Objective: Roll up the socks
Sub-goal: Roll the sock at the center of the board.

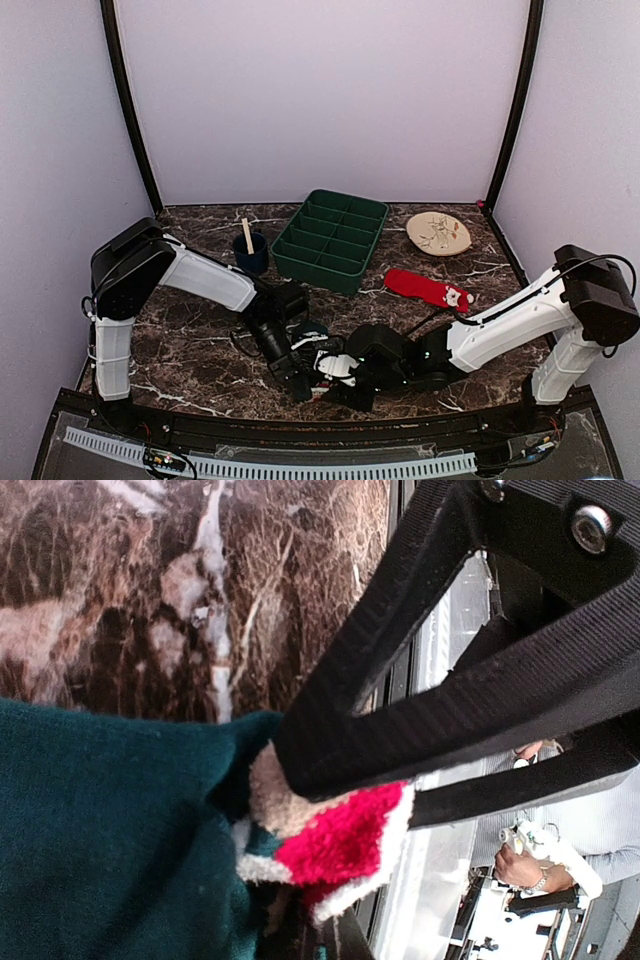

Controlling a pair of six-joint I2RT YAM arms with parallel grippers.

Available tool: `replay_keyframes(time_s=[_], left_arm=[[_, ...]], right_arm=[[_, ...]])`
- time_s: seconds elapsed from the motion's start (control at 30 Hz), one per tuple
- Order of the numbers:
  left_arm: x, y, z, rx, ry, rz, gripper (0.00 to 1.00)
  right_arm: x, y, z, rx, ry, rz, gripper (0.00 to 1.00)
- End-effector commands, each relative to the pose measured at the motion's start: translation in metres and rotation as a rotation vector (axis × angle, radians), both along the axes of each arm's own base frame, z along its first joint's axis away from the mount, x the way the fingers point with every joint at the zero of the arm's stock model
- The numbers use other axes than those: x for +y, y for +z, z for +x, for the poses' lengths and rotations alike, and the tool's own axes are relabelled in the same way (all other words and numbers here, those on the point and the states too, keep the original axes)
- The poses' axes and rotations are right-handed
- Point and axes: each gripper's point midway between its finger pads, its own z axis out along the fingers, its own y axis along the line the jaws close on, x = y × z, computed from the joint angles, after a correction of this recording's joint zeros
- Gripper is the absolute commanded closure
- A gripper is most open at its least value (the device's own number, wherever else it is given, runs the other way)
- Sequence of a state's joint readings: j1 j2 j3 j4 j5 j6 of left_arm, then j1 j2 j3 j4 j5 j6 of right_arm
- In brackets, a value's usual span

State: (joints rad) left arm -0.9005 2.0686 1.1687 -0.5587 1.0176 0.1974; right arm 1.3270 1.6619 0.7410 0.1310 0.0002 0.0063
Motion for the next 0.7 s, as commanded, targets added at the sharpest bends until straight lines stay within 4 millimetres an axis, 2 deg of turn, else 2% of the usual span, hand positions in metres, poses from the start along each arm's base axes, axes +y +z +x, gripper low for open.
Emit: replay_keyframes(time_s=[0.0,0.33,0.67], left_arm=[[0.010,-0.009,-0.005,0.030,0.003,0.038,1.00],[0.013,-0.010,-0.006,0.040,0.005,0.040,1.00],[0.013,-0.011,-0.005,0.045,0.009,0.039,1.00]], right_arm=[[0.014,0.022,0.001,-0.035,0.013,0.066,0.58],[0.017,0.032,0.002,-0.043,0.013,0.087,0.59],[0.021,0.035,-0.002,-0.030,0.035,0.094,0.59]])
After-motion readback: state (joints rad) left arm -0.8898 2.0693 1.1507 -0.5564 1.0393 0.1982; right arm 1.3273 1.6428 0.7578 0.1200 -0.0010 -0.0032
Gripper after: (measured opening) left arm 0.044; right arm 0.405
